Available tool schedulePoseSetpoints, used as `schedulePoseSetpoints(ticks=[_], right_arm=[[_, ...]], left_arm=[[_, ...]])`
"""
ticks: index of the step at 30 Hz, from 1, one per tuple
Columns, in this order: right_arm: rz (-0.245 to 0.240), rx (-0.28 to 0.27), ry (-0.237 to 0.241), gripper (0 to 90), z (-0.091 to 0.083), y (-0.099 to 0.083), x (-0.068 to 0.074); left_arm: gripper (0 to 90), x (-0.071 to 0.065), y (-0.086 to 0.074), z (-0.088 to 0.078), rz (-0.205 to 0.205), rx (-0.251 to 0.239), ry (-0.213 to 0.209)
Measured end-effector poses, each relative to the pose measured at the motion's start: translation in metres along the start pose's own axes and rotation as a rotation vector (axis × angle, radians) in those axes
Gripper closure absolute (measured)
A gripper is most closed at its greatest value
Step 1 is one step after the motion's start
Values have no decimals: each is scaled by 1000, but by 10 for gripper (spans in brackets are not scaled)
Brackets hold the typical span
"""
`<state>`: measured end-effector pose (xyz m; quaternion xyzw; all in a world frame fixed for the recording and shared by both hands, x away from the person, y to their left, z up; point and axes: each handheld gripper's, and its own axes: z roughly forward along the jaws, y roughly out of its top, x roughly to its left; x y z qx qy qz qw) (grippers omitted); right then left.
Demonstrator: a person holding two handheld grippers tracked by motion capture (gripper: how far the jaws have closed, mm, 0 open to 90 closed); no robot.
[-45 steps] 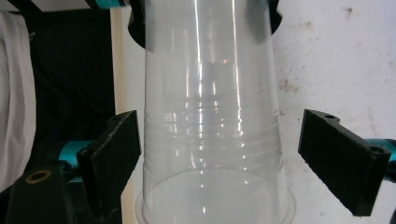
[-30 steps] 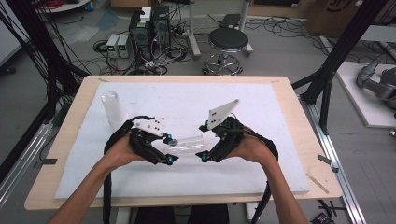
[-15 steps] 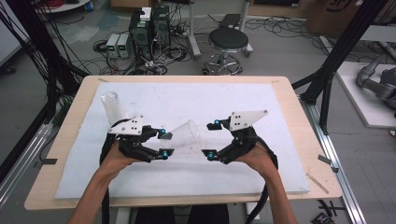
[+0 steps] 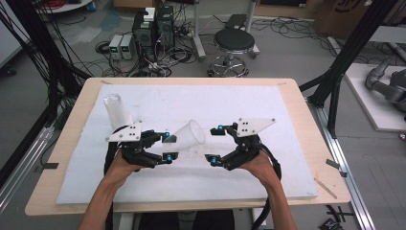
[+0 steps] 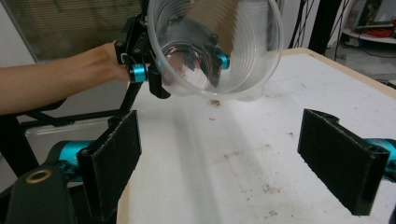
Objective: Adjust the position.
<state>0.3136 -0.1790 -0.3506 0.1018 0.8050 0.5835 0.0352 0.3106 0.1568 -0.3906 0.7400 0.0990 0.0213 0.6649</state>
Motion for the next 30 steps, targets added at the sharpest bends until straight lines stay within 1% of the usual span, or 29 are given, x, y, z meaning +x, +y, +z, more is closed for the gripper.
schedulePoseSetpoints(ticks=[5,10,15,18,19,26,27,30], right_arm=[[5,-11,19,131,7,0,0],[-1,-20,40,131,14,2,0],[8,-35,60,131,19,3,0],[9,-43,65,132,21,3,0],[13,-44,74,132,23,4,1],[11,-62,93,142,27,6,1],[13,-68,104,143,29,7,1],[15,-72,107,144,29,7,0]], left_arm=[[417,-2,0,3,7,1,-4],[417,-4,2,11,14,1,-18],[417,-6,4,20,30,2,-34],[417,-7,4,23,29,2,-39],[417,-7,4,24,34,4,-44],[417,-8,5,26,41,8,-54],[417,-8,5,26,41,9,-56],[417,-8,5,26,46,12,-59]])
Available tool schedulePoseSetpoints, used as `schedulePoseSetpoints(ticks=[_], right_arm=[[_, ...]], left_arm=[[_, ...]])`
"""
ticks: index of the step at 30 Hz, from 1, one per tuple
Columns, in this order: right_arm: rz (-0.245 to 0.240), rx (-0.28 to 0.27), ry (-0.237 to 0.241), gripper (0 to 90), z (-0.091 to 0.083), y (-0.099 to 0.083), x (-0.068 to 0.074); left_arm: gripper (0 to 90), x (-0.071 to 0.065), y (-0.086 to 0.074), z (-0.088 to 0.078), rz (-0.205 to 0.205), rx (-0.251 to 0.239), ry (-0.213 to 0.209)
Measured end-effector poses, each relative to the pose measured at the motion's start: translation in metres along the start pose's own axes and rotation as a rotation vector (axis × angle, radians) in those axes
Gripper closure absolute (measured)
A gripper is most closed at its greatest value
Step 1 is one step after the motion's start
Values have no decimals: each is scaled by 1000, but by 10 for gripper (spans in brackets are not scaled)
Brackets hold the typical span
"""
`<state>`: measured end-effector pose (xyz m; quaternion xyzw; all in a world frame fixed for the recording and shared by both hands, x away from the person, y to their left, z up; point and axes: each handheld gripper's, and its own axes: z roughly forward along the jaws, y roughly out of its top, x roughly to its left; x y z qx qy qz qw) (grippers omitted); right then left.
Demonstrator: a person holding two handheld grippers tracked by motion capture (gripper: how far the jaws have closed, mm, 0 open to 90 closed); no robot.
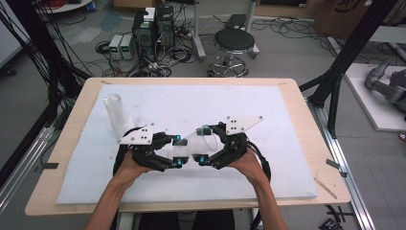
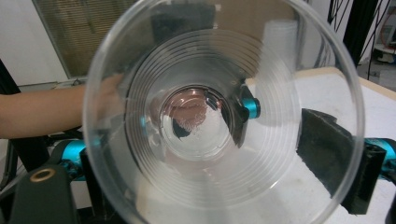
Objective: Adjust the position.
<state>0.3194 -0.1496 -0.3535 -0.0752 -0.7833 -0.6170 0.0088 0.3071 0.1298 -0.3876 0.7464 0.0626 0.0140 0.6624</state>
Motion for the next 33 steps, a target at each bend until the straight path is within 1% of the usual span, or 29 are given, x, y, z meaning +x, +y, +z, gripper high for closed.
schedulePoseSetpoints(ticks=[5,7,9,10,11,12,19,24,26,27,28,29,30,32,33], right_arm=[[-2,-26,14,155,-2,1,0],[0,-29,19,165,-2,2,1],[-3,-37,42,211,-3,2,1],[-6,-38,51,231,-3,2,2],[-6,-38,51,231,-3,2,2],[-6,-37,62,255,-3,3,2],[-13,-38,73,299,-4,3,2],[-15,-39,74,311,-4,3,1],[-12,-38,76,312,-4,3,1],[-8,-39,74,313,-4,3,1],[-8,-39,74,313,-4,3,1],[-6,-40,70,313,-5,3,1],[-4,-38,66,313,-5,3,1],[-7,-37,65,313,-5,3,0],[-7,-37,65,313,-5,3,0]], left_arm=[[417,-1,-1,0,6,8,-10],[417,-1,-1,0,5,8,-10],[417,-2,-1,0,6,7,-11],[417,-2,-2,0,5,5,-14],[417,-2,-2,0,5,5,-14],[418,-2,-2,0,6,8,-16],[418,-2,-2,1,13,11,-22],[415,-2,-2,0,14,12,-22],[409,-3,-1,0,13,6,-20],[249,-3,-1,0,9,-2,-19],[249,-3,-1,1,1,-6,-5],[64,-3,0,1,-6,-1,19],[46,-3,0,1,3,13,28],[46,-4,0,1,-3,17,9],[46,-4,0,0,3,23,13]])
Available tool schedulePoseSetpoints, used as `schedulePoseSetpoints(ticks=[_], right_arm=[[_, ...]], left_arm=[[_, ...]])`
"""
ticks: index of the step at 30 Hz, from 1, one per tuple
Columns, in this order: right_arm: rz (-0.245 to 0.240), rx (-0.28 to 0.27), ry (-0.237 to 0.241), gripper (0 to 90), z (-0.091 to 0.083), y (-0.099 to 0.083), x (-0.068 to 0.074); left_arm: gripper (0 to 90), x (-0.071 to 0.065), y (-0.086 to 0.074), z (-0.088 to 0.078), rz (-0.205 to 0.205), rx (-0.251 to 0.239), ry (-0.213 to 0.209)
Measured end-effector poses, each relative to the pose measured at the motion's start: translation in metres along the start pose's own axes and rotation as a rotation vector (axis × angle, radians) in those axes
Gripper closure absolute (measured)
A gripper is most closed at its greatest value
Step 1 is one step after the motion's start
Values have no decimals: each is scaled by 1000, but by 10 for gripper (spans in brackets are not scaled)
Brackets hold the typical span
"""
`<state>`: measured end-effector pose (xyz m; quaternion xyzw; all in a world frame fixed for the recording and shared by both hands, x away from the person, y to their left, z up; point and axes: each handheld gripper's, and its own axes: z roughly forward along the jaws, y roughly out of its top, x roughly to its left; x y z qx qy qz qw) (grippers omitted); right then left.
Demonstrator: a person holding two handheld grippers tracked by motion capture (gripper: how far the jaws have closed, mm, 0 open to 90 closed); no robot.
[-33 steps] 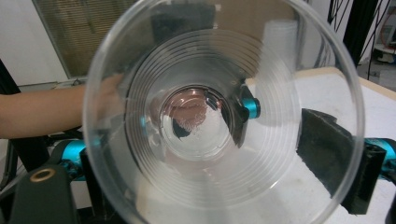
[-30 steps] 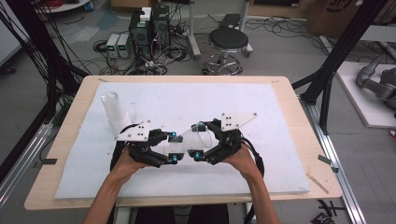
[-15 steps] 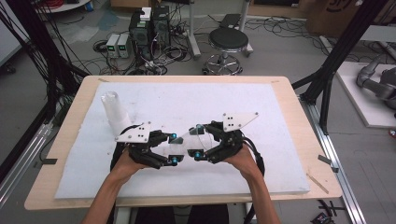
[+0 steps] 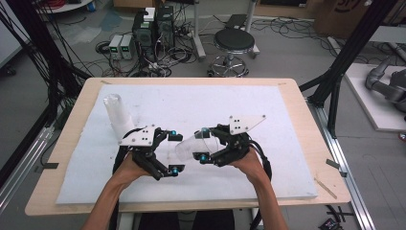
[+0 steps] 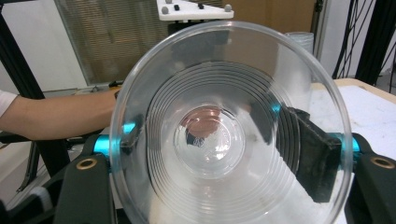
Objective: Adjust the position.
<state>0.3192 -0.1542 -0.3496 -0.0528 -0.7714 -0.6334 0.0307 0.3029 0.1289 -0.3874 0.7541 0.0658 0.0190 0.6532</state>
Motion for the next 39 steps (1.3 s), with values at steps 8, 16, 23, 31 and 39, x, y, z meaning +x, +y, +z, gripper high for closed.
schedulePoseSetpoints(ticks=[8,16,23,31,39], right_arm=[[-3,15,-33,318,-2,0,-1],[18,137,-182,319,-6,9,-5],[86,265,-283,322,-1,18,-18],[158,430,-377,325,12,25,-35],[182,583,-472,326,25,28,-48]], left_arm=[[46,-2,0,-5,8,46,80],[46,-15,-28,-42,-43,88,367],[46,-19,-48,-70,-94,83,503],[46,-20,-67,-86,-114,69,628],[46,-18,-83,-94,-147,35,679]])
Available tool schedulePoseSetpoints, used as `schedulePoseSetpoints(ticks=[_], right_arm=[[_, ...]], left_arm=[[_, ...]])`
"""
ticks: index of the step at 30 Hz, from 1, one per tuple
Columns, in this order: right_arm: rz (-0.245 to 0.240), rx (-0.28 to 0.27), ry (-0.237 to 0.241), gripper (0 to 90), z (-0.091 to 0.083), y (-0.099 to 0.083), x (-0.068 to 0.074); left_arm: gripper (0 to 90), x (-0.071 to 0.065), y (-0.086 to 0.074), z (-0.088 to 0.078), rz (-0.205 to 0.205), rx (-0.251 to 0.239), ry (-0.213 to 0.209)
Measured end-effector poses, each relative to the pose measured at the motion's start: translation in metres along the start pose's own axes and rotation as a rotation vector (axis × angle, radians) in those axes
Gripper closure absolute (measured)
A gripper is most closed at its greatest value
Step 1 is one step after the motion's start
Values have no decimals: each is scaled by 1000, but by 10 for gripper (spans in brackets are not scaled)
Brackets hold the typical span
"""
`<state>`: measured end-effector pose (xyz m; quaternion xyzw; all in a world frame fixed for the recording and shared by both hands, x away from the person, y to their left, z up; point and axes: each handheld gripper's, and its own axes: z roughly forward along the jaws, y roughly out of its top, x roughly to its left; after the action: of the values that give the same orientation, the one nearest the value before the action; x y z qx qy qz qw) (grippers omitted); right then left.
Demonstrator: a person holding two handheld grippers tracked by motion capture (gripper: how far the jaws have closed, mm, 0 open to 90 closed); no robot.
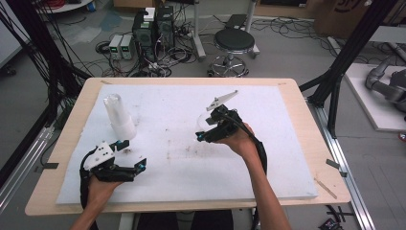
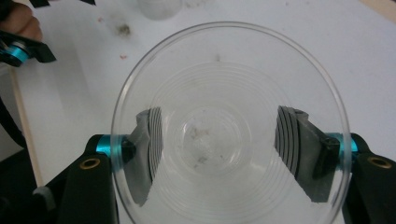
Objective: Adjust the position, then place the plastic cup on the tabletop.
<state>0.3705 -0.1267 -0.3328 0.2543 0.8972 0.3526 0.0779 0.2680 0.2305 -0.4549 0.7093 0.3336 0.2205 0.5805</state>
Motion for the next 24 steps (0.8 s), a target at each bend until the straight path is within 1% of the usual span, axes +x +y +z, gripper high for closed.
schedulePoseSetpoints(ticks=[1,4,5,7,10,11,12,14,20,24], right_arm=[[-7,4,-8,326,1,1,0],[9,24,-24,328,4,2,-1],[15,43,-38,328,6,2,0],[14,50,-33,328,7,2,0],[13,47,-39,328,7,2,0],[18,47,-39,328,7,2,0],[12,44,-38,328,7,2,-1],[21,49,-39,328,6,2,-1],[5,40,-41,327,6,2,-1],[7,49,-42,327,8,3,0]], left_arm=[[46,0,-2,0,-3,-3,3],[46,1,-4,-1,-3,-9,8],[46,2,-5,-1,-3,-7,9],[46,2,-8,0,-11,0,7],[46,2,-11,1,-11,7,4],[46,2,-11,1,-5,9,7],[46,2,-11,1,-3,9,9],[46,3,-12,0,-16,3,10],[46,4,-12,0,-12,7,20],[46,3,-12,0,-12,7,21]])
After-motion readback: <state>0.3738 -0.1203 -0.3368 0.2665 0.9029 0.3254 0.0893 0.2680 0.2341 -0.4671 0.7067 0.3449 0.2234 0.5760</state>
